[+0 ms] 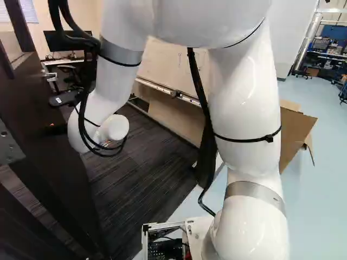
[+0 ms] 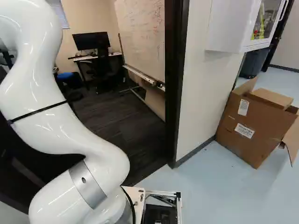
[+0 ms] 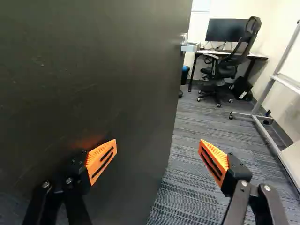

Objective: Open the door and move inside

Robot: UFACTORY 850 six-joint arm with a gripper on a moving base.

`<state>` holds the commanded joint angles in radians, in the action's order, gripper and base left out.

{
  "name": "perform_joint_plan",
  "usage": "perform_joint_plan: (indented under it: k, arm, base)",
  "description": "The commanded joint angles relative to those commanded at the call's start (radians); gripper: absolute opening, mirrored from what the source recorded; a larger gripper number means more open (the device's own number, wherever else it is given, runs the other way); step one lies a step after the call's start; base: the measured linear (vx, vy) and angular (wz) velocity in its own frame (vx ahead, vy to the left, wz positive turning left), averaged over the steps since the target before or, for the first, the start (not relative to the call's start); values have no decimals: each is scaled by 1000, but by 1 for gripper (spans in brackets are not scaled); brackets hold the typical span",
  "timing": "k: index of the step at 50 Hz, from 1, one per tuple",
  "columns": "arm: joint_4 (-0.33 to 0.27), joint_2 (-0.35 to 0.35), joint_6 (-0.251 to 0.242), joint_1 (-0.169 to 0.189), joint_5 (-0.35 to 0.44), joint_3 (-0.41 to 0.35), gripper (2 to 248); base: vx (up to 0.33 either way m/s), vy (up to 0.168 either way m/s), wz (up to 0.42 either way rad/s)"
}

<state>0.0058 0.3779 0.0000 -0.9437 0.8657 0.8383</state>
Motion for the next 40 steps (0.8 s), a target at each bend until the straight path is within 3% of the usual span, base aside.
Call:
perform_joint_plan:
  k: [40]
  arm:
    - [0,52,0,-22,0,65,247]
  base:
    - [0,0,0]
